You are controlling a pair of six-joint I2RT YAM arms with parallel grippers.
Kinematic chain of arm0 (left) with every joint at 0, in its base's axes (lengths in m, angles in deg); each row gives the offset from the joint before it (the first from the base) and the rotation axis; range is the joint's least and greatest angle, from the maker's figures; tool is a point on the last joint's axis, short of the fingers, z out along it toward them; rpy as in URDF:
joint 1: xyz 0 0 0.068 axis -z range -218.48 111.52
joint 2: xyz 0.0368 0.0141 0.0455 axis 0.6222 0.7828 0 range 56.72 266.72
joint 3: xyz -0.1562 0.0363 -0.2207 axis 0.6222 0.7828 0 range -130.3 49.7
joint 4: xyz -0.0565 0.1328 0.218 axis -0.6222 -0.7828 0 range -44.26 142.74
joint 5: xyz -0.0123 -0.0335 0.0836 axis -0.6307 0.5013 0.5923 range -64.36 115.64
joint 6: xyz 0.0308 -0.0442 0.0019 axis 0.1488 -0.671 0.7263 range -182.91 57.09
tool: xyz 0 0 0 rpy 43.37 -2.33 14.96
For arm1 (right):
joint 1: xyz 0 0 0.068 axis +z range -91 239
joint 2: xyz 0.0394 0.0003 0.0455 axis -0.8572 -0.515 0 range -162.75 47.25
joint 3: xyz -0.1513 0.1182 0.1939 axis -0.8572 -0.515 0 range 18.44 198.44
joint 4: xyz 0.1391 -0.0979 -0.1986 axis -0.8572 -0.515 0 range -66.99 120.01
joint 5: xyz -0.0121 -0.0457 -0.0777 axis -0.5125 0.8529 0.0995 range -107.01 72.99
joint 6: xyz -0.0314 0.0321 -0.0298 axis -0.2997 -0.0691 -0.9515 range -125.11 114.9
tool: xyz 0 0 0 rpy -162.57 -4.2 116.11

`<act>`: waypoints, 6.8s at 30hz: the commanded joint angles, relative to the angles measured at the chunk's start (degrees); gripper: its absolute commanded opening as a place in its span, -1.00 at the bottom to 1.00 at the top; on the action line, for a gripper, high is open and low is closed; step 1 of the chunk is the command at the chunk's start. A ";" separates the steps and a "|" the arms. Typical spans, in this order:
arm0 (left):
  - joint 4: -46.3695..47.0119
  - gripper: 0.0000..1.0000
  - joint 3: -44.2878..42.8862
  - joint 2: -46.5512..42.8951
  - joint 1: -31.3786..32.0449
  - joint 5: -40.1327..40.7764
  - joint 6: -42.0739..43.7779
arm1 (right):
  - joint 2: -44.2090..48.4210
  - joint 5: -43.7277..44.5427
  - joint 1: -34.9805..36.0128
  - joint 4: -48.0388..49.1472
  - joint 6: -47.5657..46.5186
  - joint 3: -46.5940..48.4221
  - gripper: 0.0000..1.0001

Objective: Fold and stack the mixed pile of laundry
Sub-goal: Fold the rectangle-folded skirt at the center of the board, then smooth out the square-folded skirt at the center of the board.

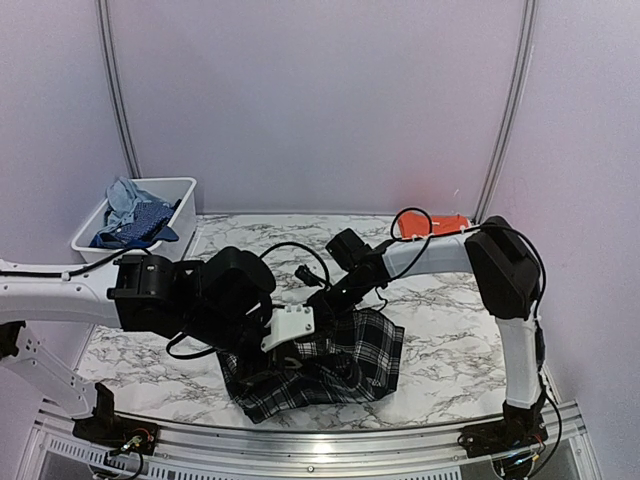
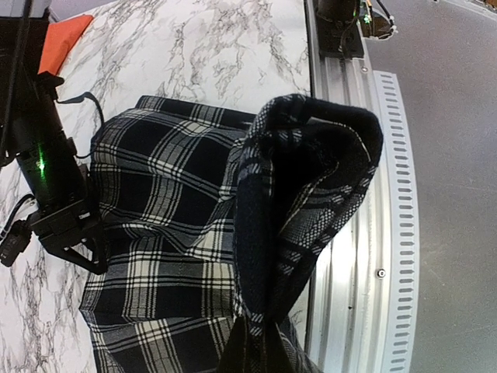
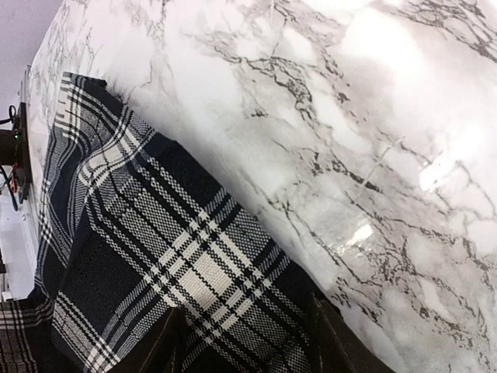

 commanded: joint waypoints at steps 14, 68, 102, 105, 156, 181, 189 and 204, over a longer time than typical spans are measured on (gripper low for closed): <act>2.59 -1.00 -3.79 11.35 -14.84 -1.60 13.50 | 4.28 -6.68 7.73 4.66 2.03 -11.98 -0.15; 28.87 0.51 34.28 -12.64 -27.57 -10.60 -59.52 | 17.16 4.15 3.99 -15.04 13.60 -5.72 -0.10; 30.33 0.57 28.03 -4.72 -26.03 -10.39 -49.03 | 22.39 1.44 -4.33 14.67 22.18 -31.46 -1.00; 34.56 0.56 27.98 -0.86 -26.02 -12.31 -50.73 | 25.38 1.66 -4.25 15.52 21.37 -32.00 -1.00; 31.57 -1.00 7.09 32.76 -29.06 -2.92 -47.55 | 13.65 26.50 -6.30 13.09 12.87 -27.40 -1.00; 29.36 0.98 8.31 -0.53 -31.99 -1.99 -37.04 | 34.15 11.17 -7.23 4.44 6.43 -13.72 0.97; 42.49 0.98 11.99 11.93 -28.66 -24.70 -49.31 | 26.40 -5.86 -2.38 20.95 22.62 -21.36 0.83; 49.75 0.68 20.86 25.84 -35.90 -23.34 -56.77 | 13.05 -9.38 -8.27 26.23 24.02 -29.67 0.62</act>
